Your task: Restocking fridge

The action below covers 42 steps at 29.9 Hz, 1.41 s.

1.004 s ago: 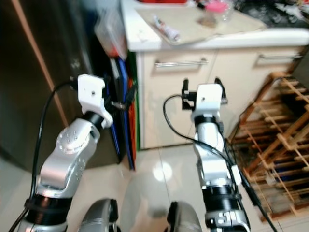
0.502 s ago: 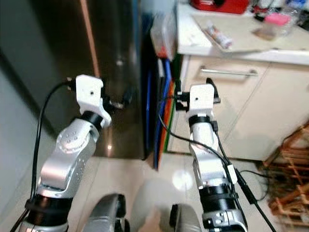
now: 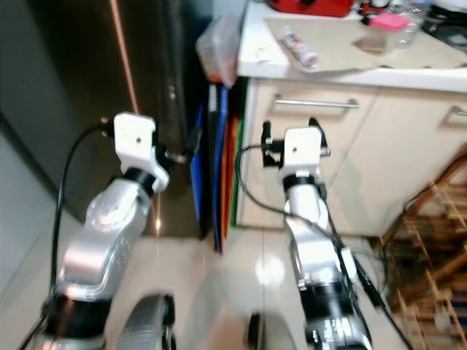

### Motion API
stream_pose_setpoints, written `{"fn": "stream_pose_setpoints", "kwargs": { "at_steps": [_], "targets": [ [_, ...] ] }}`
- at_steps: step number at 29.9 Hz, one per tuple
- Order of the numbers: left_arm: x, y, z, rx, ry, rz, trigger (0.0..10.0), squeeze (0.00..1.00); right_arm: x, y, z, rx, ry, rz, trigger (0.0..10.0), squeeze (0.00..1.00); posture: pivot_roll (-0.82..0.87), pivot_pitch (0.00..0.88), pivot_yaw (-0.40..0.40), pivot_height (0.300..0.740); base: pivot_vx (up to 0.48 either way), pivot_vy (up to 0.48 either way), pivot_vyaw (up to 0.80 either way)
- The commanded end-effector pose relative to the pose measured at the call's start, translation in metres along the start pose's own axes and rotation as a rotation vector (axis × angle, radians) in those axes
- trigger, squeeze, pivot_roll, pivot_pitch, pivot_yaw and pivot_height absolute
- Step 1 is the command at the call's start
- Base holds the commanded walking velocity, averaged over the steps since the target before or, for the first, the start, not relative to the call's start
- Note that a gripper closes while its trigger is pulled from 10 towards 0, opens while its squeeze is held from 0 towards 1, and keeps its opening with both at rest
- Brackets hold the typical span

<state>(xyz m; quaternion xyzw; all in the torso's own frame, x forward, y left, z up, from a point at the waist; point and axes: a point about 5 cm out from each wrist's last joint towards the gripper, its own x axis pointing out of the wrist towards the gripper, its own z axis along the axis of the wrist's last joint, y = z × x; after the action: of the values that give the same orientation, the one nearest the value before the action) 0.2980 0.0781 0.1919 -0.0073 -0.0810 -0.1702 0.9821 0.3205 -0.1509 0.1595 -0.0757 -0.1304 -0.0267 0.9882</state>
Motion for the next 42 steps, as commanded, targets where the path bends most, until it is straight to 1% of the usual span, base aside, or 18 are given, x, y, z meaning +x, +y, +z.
{"fn": "stream_pose_setpoints", "kwargs": {
  "at_steps": [1,4,6,8,10,11,14,17,19,22,24,25,26,27,29,35,42],
  "targets": [
    [0.001,0.01,0.001,0.012,0.003,0.032,10.0,0.0,0.002,0.008,0.005,0.021,-0.017,0.015,10.0,0.0,-0.01,0.023,0.001,0.65,0.289,-0.382,0.0],
    [0.002,0.014,0.003,0.034,-0.011,0.061,10.0,0.0,0.003,0.008,0.005,0.023,-0.017,0.015,10.0,0.0,-0.01,0.025,0.003,0.65,0.21,-0.237,0.0],
    [0.004,0.017,0.0,0.034,0.009,0.086,10.0,0.0,0.002,0.009,0.006,0.029,-0.018,0.018,10.0,0.0,-0.01,0.025,0.005,0.65,0.0,0.0,0.0],
    [0.003,0.02,0.001,0.024,0.001,0.103,10.0,0.0,0.001,0.01,0.01,0.04,-0.052,0.031,10.0,0.0,-0.02,0.026,0.008,0.65,0.0,0.0,0.0],
    [0.0,0.024,0.002,0.036,-0.013,0.117,10.0,0.0,0.0,0.012,0.018,0.026,-0.105,0.053,10.0,0.0,-0.02,0.028,0.01,0.65,0.0,0.0,0.0],
    [0.0,0.024,0.002,0.036,-0.013,0.117,10.0,0.0,0.0,0.012,0.018,0.026,-0.105,0.053,10.0,0.0,-0.02,0.028,0.01,0.65,0.0,0.0,0.0],
    [-0.007,0.041,0.001,0.071,-0.003,0.168,10.0,0.0,-0.002,0.011,0.022,0.042,-0.117,0.051,10.0,0.0,-0.01,0.036,0.01,0.65,0.0,0.0,0.0],
    [-0.011,0.05,0.003,0.08,0.0,0.198,10.0,0.0,-0.005,0.011,0.021,0.049,-0.106,0.051,10.0,0.0,-0.01,0.041,0.01,0.65,0.0,0.0,0.0],
    [-0.011,0.049,0.007,0.072,-0.013,0.197,10.0,0.0,-0.008,0.01,0.019,0.049,-0.101,0.056,10.0,0.0,0.0,0.042,0.009,0.65,0.0,0.0,0.0],
    [-0.005,0.04,0.017,0.059,-0.052,0.177,10.0,0.0,-0.008,0.012,0.021,0.051,-0.11,0.062,10.0,0.0,-0.01,0.039,0.011,0.65,0.404,0.194,0.0],
    [-0.004,0.038,0.019,0.06,-0.057,0.169,10.0,0.0,-0.007,0.013,0.024,0.054,-0.121,0.066,10.0,0.0,-0.01,0.039,0.011,0.65,0.454,0.0,0.0],
    [-0.002,0.034,0.021,0.06,-0.061,0.146,10.0,0.0,-0.006,0.016,0.03,0.055,-0.146,0.074,10.0,0.0,-0.01,0.039,0.015,0.65,0.469,0.0,0.0],
    [-0.002,0.034,0.021,0.06,-0.061,0.146,10.0,0.0,-0.006,0.016,0.03,0.055,-0.146,0.074,10.0,0.0,-0.01,0.039,0.015,0.65,0.469,0.0,0.0],
    [-0.002,0.03,0.02,0.068,-0.061,0.12,10.0,0.0,-0.005,0.017,0.033,0.057,-0.152,0.076,10.0,0.0,-0.01,0.044,0.017,0.65,0.472,0.0,0.0],
    [-0.003,0.027,0.02,0.057,-0.061,0.094,10.0,0.0,-0.005,0.018,0.033,0.059,-0.154,0.075,10.0,0.0,-0.01,0.045,0.019,0.65,0.48,0.0,0.0],
    [-0.002,0.023,0.021,0.04,-0.06,0.079,10.0,0.0,-0.005,0.017,0.032,0.061,-0.155,0.075,10.0,0.0,-0.01,0.037,0.023,0.65,0.48,0.0,0.0],
    [-0.001,0.022,0.021,0.028,-0.059,0.068,10.0,0.0,-0.004,0.019,0.034,0.063,-0.162,0.072,10.0,0.0,-0.01,0.031,0.027,0.65,0.48,0.0,0.0]
  ]
}}
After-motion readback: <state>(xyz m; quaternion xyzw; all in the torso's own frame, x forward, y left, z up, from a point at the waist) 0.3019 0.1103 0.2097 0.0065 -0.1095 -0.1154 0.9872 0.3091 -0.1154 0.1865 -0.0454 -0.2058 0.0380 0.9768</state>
